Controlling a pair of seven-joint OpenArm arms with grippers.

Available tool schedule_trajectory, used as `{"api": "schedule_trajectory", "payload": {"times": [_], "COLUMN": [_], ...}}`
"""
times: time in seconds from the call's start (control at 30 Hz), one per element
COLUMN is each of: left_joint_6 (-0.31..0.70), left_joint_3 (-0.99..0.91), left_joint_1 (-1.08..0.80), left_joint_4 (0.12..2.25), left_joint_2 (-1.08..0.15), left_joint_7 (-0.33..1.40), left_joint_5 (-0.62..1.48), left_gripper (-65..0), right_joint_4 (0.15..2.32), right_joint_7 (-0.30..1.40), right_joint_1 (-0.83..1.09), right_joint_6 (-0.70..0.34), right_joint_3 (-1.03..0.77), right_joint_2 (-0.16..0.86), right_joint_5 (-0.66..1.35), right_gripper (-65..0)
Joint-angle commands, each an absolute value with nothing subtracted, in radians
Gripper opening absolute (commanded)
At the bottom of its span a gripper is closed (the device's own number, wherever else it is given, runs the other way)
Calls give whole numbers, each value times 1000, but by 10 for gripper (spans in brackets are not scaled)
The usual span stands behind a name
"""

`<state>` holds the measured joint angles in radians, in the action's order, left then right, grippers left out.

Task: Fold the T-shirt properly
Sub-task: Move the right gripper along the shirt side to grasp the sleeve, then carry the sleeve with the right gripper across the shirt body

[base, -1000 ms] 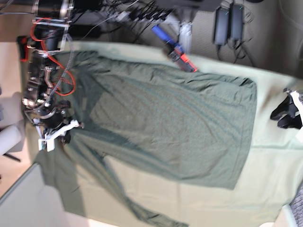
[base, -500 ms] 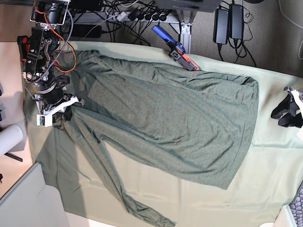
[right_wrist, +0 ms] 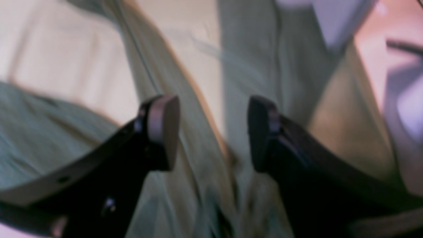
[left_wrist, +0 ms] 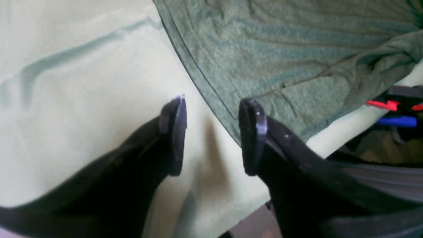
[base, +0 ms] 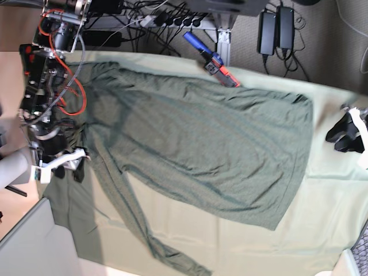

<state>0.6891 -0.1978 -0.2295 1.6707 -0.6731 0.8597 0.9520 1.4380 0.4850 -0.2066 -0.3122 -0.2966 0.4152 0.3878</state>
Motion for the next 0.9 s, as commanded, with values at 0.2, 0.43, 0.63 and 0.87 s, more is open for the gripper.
{"api": "schedule_trajectory", "payload": {"times": [0.2, 0.43, 0.63, 0.87], "left_joint_6": [698, 698, 698, 698], "left_joint_3": [-210, -210, -210, -210], "left_joint_1": [-231, -270, -269, -269], "left_joint_4": [1684, 1684, 1684, 1684], "left_joint_2": [-693, -693, -693, -693], "left_joint_7": [842, 842, 842, 842], "left_joint_5": [934, 934, 939, 950], "left_gripper": [-357, -357, -357, -358], "right_joint_4": [1150, 688, 505, 490], "right_joint_7": [379, 205, 163, 163], "right_joint_1": [-474, -706, -750, -711], "right_joint_6": [-310, -301, -205, -140], "right_joint_3": [-238, -43, 72, 74], "right_joint_2": [342, 260, 244, 244], "right_joint_5": [303, 78, 44, 3], "right_gripper": [-320, -320, -320, -320]}}
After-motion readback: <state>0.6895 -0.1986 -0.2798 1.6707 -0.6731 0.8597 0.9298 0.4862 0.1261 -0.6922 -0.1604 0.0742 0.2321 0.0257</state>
